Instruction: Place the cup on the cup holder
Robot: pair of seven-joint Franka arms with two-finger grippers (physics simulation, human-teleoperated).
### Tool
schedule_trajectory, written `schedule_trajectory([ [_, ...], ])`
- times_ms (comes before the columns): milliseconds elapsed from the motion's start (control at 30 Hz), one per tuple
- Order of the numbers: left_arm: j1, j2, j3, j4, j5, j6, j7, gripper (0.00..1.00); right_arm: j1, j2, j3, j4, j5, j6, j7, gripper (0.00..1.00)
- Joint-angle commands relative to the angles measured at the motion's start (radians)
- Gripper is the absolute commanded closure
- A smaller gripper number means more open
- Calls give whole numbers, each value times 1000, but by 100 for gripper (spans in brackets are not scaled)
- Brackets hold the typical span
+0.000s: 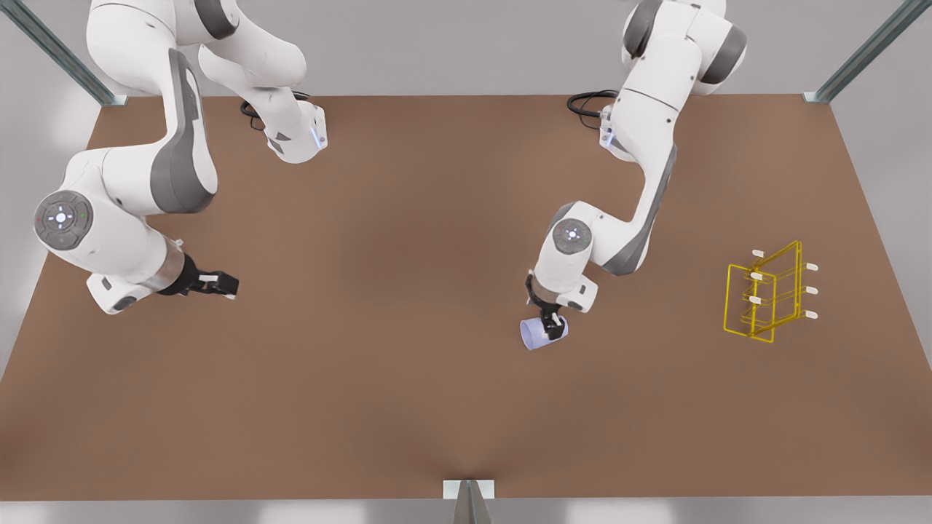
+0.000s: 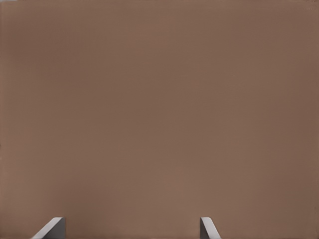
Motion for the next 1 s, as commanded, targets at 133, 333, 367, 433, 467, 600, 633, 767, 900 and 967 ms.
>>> schedule_trajectory([
  [133, 23, 31, 0, -39, 30, 126, -762, 0, 17, 0, 1, -2, 1, 68, -109, 0],
  [333, 55, 38, -9, -25, 27, 125, -406, 0, 15, -9, 0, -5, -5, 70, -108, 0],
  [367, 55, 40, -9, -25, 28, 126, -385, 0, 15, -9, -2, -5, -5, 68, -108, 0],
  [433, 55, 55, -10, -25, 30, 126, -301, 0, 14, -9, -2, -5, -5, 65, -108, 0],
  [467, 55, 52, -32, -25, 16, 109, -182, 0, 14, -9, -2, -5, -5, 59, -109, 0],
  [600, 55, 57, -36, -25, -4, 96, -103, 0, 12, -11, -5, -5, -5, 39, -108, 0],
  [633, 56, 57, -35, -25, -22, 96, -101, 0, 9, -11, -5, -6, -5, 38, -109, 0],
  [767, 90, 74, -35, -21, -27, 94, 123, 0, 4, -9, -5, -5, -5, 37, -109, 0],
  [900, 90, 57, -35, -48, -25, 53, 244, 0, 3, -9, -6, -5, -2, 37, -111, 0],
  [967, 95, 57, -35, -50, -27, 36, 246, 0, 3, -9, -6, -5, -2, 37, -111, 0],
])
